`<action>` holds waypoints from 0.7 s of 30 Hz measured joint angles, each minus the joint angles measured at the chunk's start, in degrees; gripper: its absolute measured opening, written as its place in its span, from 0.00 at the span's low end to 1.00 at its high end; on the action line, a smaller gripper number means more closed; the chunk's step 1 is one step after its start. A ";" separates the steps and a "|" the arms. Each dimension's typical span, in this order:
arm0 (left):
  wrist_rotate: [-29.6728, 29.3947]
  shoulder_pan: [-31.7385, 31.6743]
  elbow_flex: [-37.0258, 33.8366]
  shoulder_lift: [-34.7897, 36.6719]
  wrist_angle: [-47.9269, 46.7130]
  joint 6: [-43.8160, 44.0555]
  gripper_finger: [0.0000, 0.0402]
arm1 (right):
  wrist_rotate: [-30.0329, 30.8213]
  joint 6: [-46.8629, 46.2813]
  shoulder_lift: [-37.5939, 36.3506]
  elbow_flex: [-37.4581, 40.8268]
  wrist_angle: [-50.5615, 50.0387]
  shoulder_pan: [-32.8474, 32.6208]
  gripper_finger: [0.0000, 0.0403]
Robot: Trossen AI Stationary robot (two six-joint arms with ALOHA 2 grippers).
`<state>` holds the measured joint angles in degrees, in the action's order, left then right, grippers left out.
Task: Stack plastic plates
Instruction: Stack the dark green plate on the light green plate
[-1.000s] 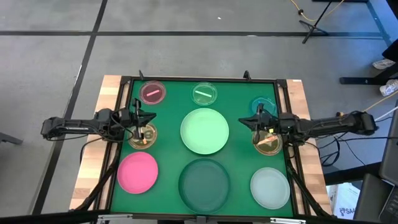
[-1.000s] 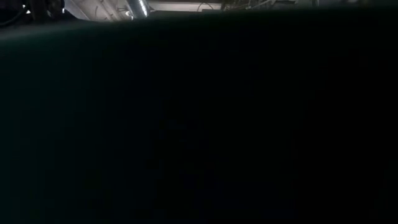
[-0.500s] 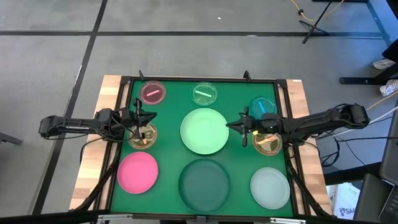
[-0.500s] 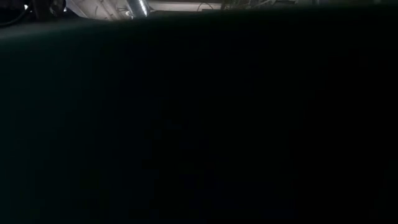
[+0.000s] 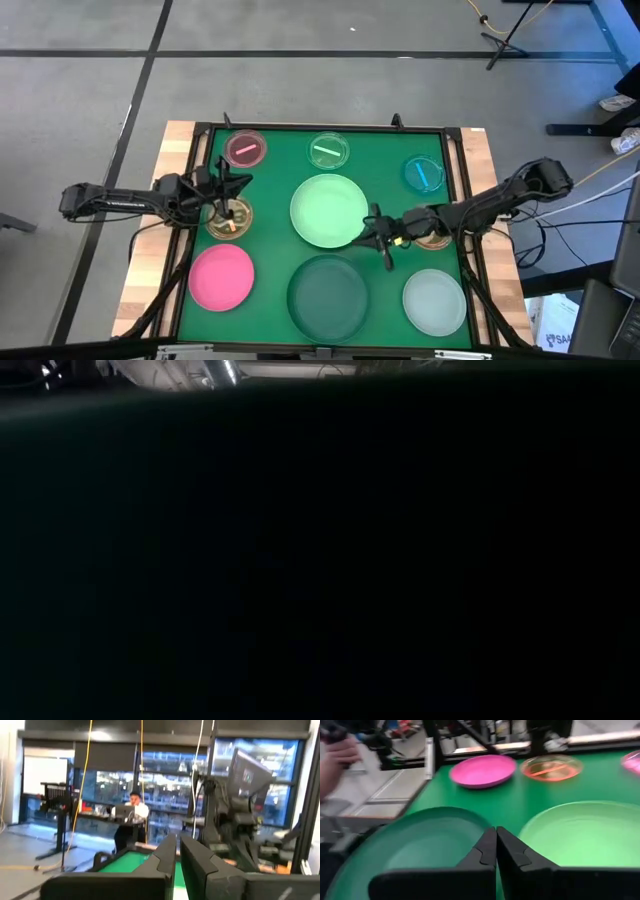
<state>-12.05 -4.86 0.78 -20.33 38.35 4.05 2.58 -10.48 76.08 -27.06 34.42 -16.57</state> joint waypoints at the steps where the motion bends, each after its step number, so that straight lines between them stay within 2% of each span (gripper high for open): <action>1: 0.07 0.00 0.00 -0.29 1.87 -0.76 0.04 | -0.85 -0.64 0.38 -0.25 -0.07 -0.39 0.01; 6: -0.46 0.01 0.04 -0.26 6.02 -3.13 0.04 | -0.81 -1.23 2.04 -2.43 0.11 -1.58 0.01; 10: -4.98 0.00 0.04 -0.29 10.62 -4.45 0.04 | -0.56 -5.54 3.40 -4.31 0.00 -1.45 0.01; 13: -3.93 0.00 0.07 -0.29 13.07 -2.52 0.04 | 1.23 -8.65 5.04 -6.55 -3.59 -2.27 0.03; 17: -0.40 0.02 0.07 -0.29 13.29 -1.80 0.04 | 6.57 -10.41 8.49 -11.40 -13.99 -5.09 0.13; 21: -0.92 0.00 0.05 -0.29 13.28 -2.88 0.04 | 9.77 -12.07 12.49 -17.89 -27.64 -6.61 0.28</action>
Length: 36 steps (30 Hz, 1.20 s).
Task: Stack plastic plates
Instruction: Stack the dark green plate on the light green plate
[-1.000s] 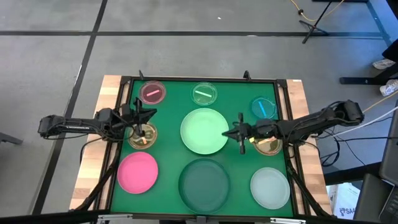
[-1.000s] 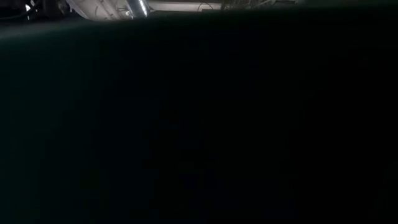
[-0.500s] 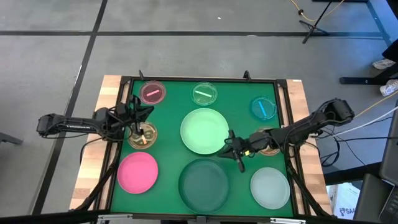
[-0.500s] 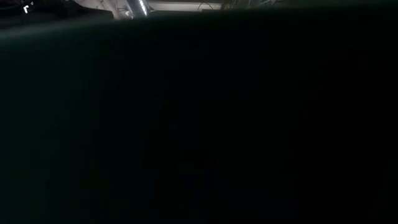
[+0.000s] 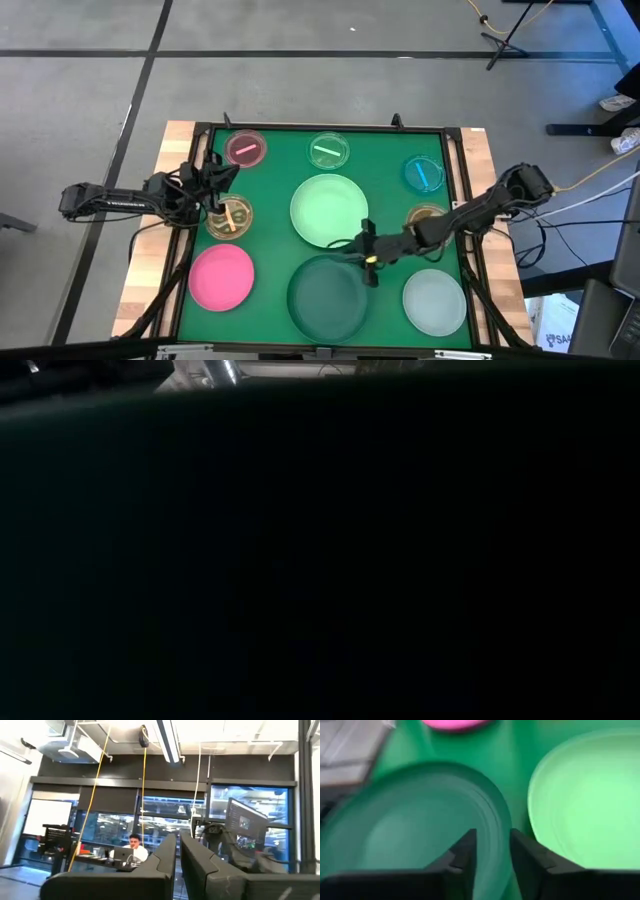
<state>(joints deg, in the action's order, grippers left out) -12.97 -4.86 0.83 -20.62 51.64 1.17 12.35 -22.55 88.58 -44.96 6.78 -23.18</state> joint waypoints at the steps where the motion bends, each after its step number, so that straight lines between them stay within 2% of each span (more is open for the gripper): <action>1: -0.02 0.00 0.01 0.00 0.08 -0.18 0.04 | 0.09 -1.37 0.80 -1.57 -3.75 -0.12 0.31; 5: -0.20 0.00 0.01 0.00 0.06 -0.20 0.04 | -1.84 -6.99 3.47 -6.97 -17.43 -0.11 0.41; 9: 0.65 0.02 -0.01 0.00 -0.64 0.65 0.04 | -3.59 -12.82 4.80 -8.99 -23.88 -0.11 0.43; 18: 0.15 0.00 -0.01 0.00 -1.68 -0.20 0.04 | -4.45 -19.03 7.93 -8.76 -21.74 -0.11 0.42; 22: 0.50 0.02 0.01 0.00 -3.05 -0.24 0.04 | -6.49 -19.25 10.33 -8.73 -18.37 -0.04 0.42; 29: 0.02 0.00 -0.01 -0.02 -2.97 -0.29 0.04 | -6.65 -19.20 12.57 -8.71 -17.42 -0.04 0.42; 32: 0.02 0.00 0.01 0.00 -3.03 -0.29 0.04 | -6.38 -18.63 12.63 -8.71 -17.50 -0.04 0.38; 36: 0.00 0.00 0.01 -0.02 -3.14 -0.29 0.04 | -5.76 -17.33 12.63 -8.73 -17.30 -0.04 0.26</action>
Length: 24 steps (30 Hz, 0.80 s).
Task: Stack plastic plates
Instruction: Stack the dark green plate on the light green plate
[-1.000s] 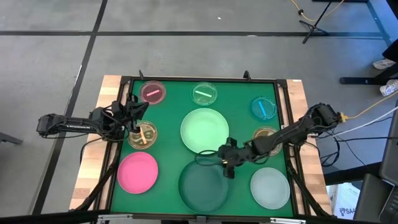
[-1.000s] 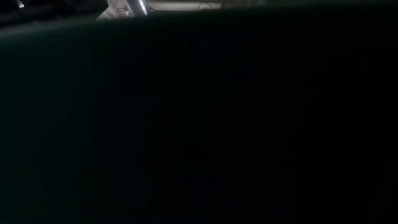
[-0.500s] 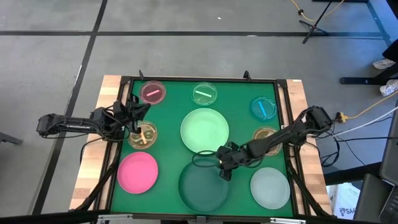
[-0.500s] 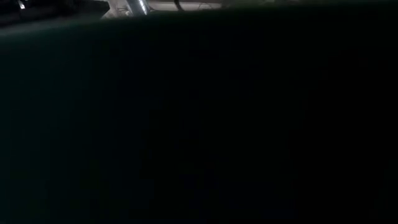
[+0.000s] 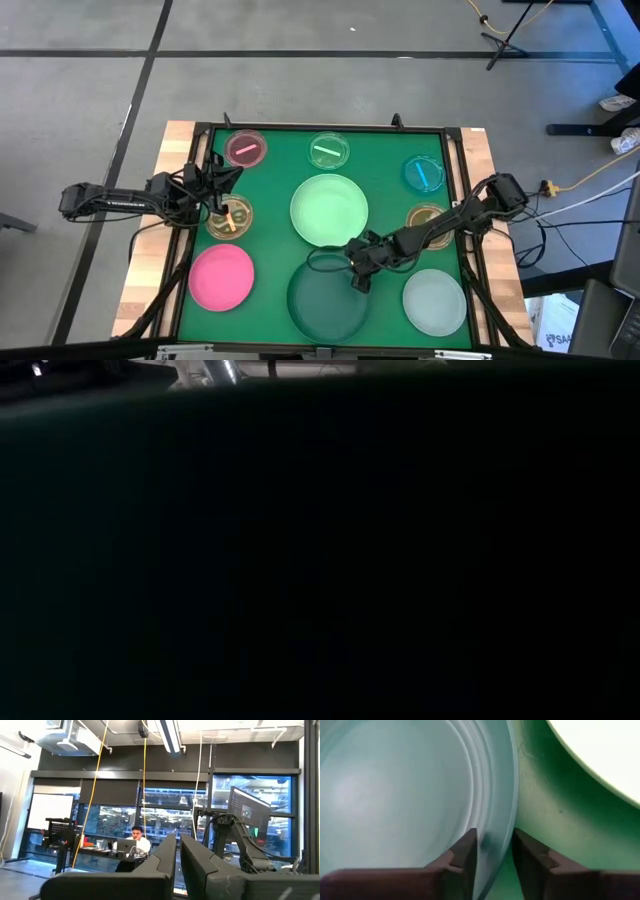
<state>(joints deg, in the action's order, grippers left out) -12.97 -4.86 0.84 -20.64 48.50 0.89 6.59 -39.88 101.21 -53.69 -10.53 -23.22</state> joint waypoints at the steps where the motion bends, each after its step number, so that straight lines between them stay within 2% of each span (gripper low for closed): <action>1: 0.00 0.00 -0.02 0.00 -0.03 0.02 0.04 | 0.11 0.17 0.00 0.00 -0.02 0.00 0.23; 8: 0.00 0.01 0.00 0.01 -0.03 0.07 0.04 | 0.37 2.05 -0.11 -0.03 0.50 0.04 0.02; 15: 0.09 0.00 0.00 0.00 -0.03 0.07 0.04 | 0.35 2.89 -0.44 -0.03 0.00 0.04 0.05; 24: 0.06 0.01 -0.01 0.00 -0.08 0.11 0.04 | 1.44 6.72 -3.94 -1.74 -0.95 0.07 0.01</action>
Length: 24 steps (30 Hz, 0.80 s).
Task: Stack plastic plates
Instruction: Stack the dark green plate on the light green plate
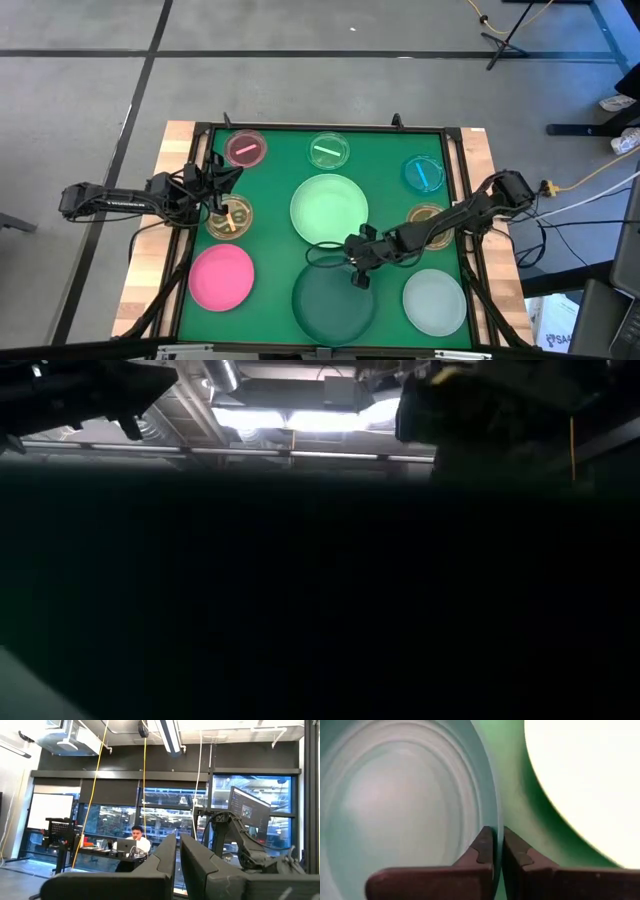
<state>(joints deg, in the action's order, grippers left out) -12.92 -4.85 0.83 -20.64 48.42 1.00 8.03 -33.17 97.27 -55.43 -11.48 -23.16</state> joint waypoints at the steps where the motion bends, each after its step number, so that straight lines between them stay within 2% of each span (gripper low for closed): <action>1: 0.26 -0.01 0.00 0.01 -0.01 0.21 0.04 | 0.23 0.61 -0.72 -0.20 -0.42 -0.01 0.01; 6: 0.58 -0.01 0.01 0.02 -0.17 0.43 0.04 | -0.01 3.73 -5.22 -2.09 -4.46 0.86 0.01; 12: 0.13 0.00 0.01 0.02 -0.17 0.39 0.04 | 2.90 8.10 -9.89 -4.80 -10.21 3.99 0.00; 18: 0.34 -0.01 0.01 0.00 -0.26 0.43 0.04 | 4.42 13.12 -13.50 -6.40 -12.58 10.19 0.00; 24: 0.36 -0.01 0.01 0.02 -0.37 0.41 0.04 | 4.36 18.22 -14.71 -7.94 -12.79 19.15 0.00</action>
<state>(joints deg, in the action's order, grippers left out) -12.56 -4.86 0.84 -20.62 48.05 1.41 12.39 -14.95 82.56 -63.37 -24.26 -4.01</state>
